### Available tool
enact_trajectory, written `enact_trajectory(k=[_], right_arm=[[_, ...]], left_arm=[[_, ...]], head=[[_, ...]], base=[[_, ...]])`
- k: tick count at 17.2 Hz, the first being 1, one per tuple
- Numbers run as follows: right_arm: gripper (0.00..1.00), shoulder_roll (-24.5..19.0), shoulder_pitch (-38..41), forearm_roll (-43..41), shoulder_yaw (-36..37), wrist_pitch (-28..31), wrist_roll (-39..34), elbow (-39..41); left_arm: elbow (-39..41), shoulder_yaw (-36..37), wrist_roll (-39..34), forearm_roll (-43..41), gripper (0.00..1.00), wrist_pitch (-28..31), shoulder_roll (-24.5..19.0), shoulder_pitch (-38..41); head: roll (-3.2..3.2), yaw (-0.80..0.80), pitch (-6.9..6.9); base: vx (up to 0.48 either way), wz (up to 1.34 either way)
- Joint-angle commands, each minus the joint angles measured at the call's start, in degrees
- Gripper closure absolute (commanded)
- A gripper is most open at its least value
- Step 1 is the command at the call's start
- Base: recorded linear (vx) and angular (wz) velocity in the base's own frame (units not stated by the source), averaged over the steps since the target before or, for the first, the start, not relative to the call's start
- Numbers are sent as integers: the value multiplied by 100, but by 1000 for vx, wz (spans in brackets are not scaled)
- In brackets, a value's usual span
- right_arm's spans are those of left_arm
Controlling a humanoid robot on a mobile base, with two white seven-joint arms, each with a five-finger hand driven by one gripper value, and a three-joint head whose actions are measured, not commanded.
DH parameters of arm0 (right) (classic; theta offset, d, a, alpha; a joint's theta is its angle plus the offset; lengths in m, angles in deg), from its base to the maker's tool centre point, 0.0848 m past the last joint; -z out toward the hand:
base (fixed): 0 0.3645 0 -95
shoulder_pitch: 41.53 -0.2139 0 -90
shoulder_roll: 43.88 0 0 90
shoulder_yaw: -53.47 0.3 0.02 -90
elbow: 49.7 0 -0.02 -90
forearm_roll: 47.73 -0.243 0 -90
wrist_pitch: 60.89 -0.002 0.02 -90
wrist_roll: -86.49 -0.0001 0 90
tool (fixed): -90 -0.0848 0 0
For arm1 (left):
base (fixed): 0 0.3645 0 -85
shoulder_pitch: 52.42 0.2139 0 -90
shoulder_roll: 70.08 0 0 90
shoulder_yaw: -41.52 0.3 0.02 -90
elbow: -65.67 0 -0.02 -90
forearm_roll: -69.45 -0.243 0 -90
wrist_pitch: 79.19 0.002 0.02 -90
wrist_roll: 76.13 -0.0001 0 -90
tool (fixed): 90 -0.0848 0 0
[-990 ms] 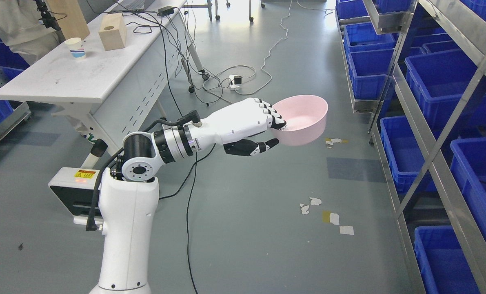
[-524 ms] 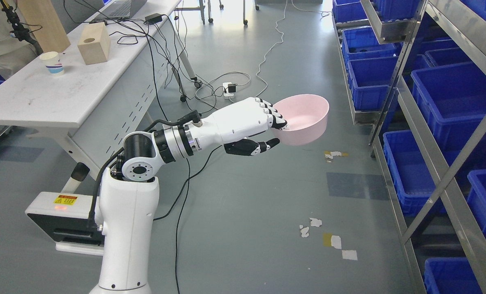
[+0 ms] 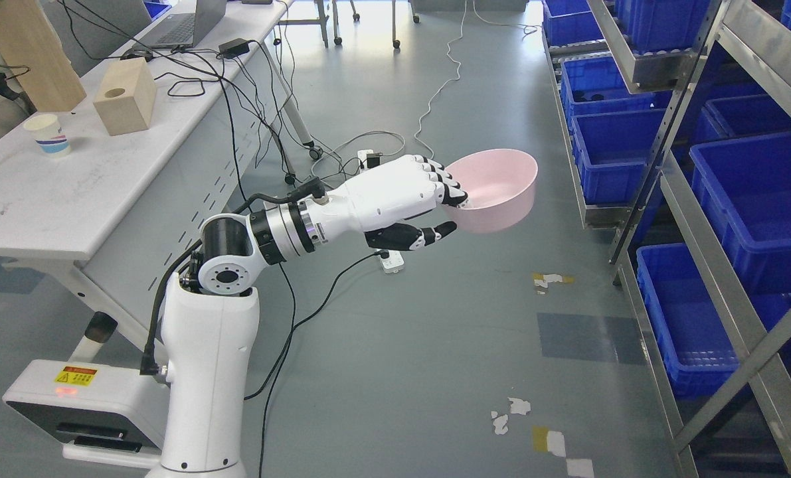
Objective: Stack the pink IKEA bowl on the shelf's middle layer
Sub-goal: 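Hold the pink bowl in the left hand while the robot turns and drives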
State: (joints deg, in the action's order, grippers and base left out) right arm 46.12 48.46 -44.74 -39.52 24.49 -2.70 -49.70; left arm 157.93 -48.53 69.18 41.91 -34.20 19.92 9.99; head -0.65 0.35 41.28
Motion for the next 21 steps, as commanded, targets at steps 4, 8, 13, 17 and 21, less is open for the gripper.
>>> enact_trajectory(k=[4,8,13,17,21], right_arm=[[0,100,27,0,0,-4,24,100],[0,100,27,0,0,-4,24,100],[0,100,27,0,0,-4,24,100],[0,100,27,0,0,-4,24,100],[0,100,18,0,0,-4,24,100]], left_arm=[[3,365,-11,29,94,0,-100,-1],[3,392,6,47,93,0,-100,-1],[3,392,6,73,92,0,-100,8],[3,392,24,73,91,0,-100,8],[3,392,24,73,90,0,-100,8]], head=[[0,0,0],[0,0,0],[0,0,0],[0,0,0],[0,0,0]], base=[[269,89],[220,101],[155,34],[105,16],[67,2]])
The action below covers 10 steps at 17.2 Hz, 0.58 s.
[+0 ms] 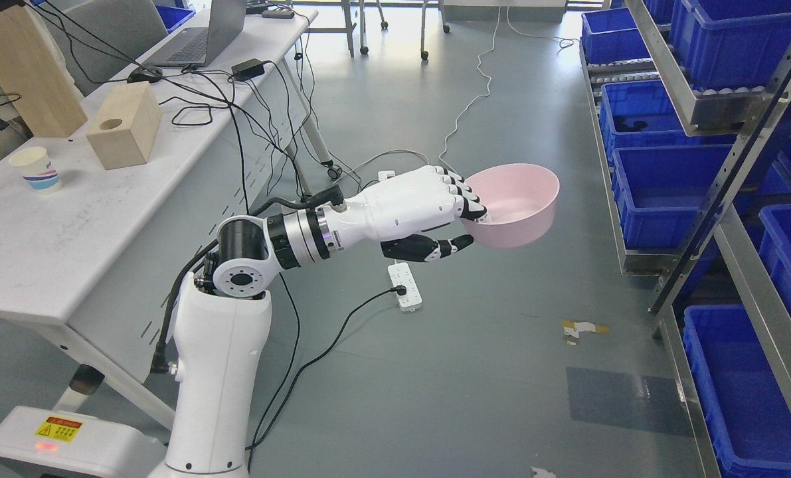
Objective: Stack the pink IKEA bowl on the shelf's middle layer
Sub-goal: 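Hold the pink bowl in the left hand while the robot turns and drives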
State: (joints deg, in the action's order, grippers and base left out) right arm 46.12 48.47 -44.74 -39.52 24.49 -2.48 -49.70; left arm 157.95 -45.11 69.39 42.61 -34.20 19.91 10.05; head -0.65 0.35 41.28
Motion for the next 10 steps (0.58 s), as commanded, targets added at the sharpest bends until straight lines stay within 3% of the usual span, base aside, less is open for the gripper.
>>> enact_trajectory(k=[1,10], right_arm=[[0,100,26,0,0,-4,2,100],[0,100,26,0,0,-4,2,100]], left_arm=[[1,50,3,3,90,0,-100,2],[-17,163,3,12,90,0,-100,11]], head=[[0,0,0],[0,0,0]], base=[[47,-71],[23,-125]])
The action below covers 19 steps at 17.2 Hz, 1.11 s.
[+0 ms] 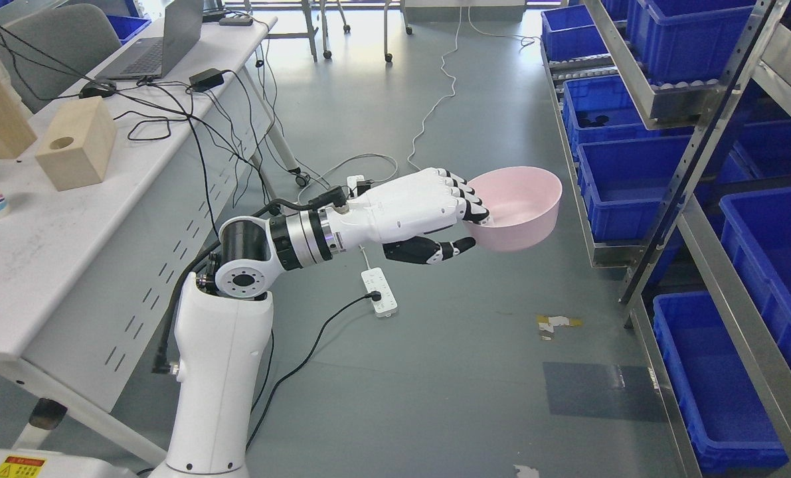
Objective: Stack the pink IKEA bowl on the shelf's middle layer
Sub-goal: 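Hold the pink bowl in the left hand while the robot turns and drives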
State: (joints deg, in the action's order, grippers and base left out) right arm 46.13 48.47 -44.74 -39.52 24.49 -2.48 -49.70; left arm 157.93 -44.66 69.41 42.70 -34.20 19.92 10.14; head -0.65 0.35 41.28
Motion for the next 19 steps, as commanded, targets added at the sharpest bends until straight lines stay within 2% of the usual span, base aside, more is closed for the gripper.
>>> enact_trajectory(k=[1,7,19], right_arm=[[0,100,17,0,0,-4,2,100],[0,100,26,0,0,-4,2,100],[0,100,26,0,0,-4,2,100]], left_arm=[[-6,136,1,3,90,0,-100,2],[-15,224,1,11,90,0,-100,28],[12,295,10,142,90,0,-100,-94]], head=[[0,0,0],[0,0,0],[0,0,0]], base=[[54,-252],[91,-400],[62,-749]])
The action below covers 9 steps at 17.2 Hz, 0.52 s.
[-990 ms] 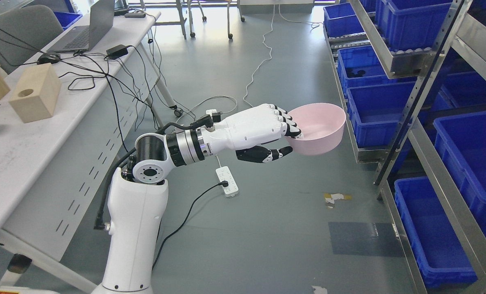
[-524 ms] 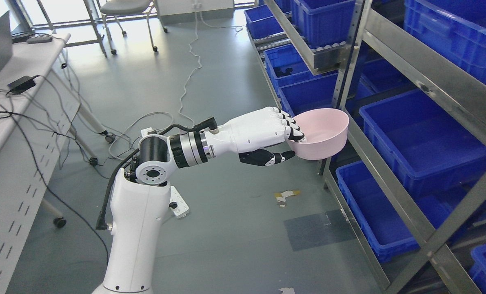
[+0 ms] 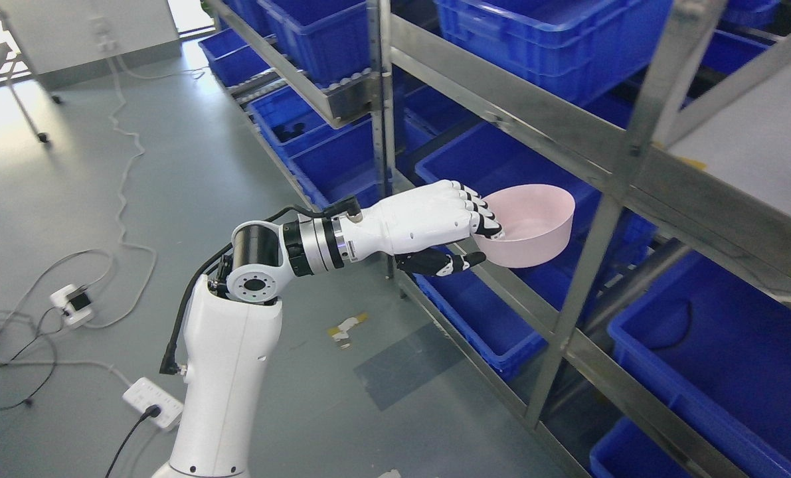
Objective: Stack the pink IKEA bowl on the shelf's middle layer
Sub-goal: 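Hold the pink bowl in the left hand while the robot turns and drives, then lower the pink bowl with the left hand onto the pink bowl on the tray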
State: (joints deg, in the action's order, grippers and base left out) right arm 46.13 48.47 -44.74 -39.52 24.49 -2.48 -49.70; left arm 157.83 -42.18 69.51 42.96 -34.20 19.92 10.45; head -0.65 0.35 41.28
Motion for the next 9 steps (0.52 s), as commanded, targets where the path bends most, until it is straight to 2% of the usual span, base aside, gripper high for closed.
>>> enact_trajectory(k=[1,4,6,9], right_arm=[[0,100,26,0,0,-4,2,100],[0,100,26,0,0,-4,2,100],[0,100,26,0,0,-4,2,100],[0,100,17,0,0,-4,2,100]], left_arm=[[22,47,-10,256,90,0,-100,-335],[-292,-381,8,461,90,0,-100,-1344],[-837,-935,34,-161,90,0,-100,-2066],[-1576,-1043,34,-1092,90,0,-100,-2821]], head=[[0,0,0],[0,0,0],[0,0,0],[0,0,0]], base=[[0,-997],[6,-928],[7,-954],[22,-913]])
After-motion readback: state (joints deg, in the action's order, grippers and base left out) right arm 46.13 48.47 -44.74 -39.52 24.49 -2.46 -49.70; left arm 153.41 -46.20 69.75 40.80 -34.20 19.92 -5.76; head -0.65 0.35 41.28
